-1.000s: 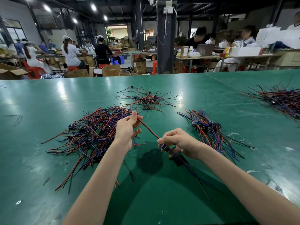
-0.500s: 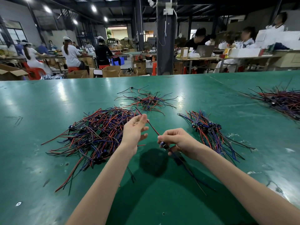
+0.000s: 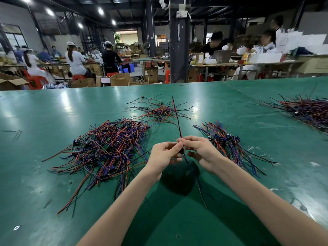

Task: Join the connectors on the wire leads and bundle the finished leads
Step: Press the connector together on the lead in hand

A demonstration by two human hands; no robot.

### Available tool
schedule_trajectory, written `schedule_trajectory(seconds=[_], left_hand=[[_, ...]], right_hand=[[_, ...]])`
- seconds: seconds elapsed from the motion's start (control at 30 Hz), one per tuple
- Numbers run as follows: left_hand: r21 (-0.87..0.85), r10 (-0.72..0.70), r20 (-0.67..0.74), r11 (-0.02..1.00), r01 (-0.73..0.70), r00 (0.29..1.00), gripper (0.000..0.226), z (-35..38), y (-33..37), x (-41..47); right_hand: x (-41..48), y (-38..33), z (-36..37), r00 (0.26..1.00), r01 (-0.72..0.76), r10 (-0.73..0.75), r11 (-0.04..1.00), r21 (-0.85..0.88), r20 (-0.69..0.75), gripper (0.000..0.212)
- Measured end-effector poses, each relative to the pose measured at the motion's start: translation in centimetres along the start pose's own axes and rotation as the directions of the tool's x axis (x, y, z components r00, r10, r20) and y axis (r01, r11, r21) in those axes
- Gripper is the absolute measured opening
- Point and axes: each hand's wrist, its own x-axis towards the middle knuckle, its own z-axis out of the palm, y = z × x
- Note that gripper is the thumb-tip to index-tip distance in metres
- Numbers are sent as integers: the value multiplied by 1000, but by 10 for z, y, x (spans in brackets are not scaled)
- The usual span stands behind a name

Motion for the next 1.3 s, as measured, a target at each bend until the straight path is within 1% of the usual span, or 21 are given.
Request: schedule_trajectory(seconds=[0.1,0.13,0.27,0.4,0.5,0.57,0.67,0.73,0.8,0.87,0.93,1.03,1.13,1.2,1.3], left_hand=[[-16,2,-7,1000,-2,1000,18,3,-1,-2],[-20,2,-7,1000,-2,1000,17,3,-1,-3],[-11,-22,9,1000,22,1000,4,4,2,-4],[-25,-57,25,998,58,998,5,4,5,-6],[-60,-94,28,994,96,995,13,4,7,-6],[-82,-118,48,989,121,992,14,3,8,-5],[-70,-150,83,985,156,985,8,0,9,-5],[-27,-170,104,984,174,980,7,1,9,-5],[-4,-177,108,984,179,978,10,2,9,-6],[13,-172,80,985,172,982,17,2,10,-5],[47,-171,86,985,167,981,22,2,10,-6],[78,-177,154,983,167,972,29,6,7,-9],[110,-186,192,980,168,963,26,11,4,-10],[126,-190,207,978,166,960,28,14,3,-11],[155,-181,219,977,149,959,34,13,3,-12]], right_hand=[[-1,2,1,995,-88,86,995,39,49,17],[-1,2,1,993,-107,105,993,50,51,17],[3,0,-1,991,-134,133,987,90,12,4],[4,0,-3,991,-129,130,989,75,-13,7],[3,-2,-4,986,-161,155,981,105,62,5],[3,-2,-3,972,-217,200,965,150,122,6],[4,-3,-2,954,-296,275,928,227,120,13],[6,-3,-2,957,-290,281,919,269,70,15],[7,-1,-3,973,-225,231,952,207,-5,13],[10,0,-3,982,-160,172,977,143,-74,11],[14,-1,-7,979,-119,139,983,138,-147,10],[20,-7,-19,956,-63,104,986,153,-274,9],[26,-11,-33,925,-15,68,989,145,-375,8],[29,-11,-40,907,2,58,990,140,-417,8],[31,-11,-42,896,12,32,995,97,-443,6]])
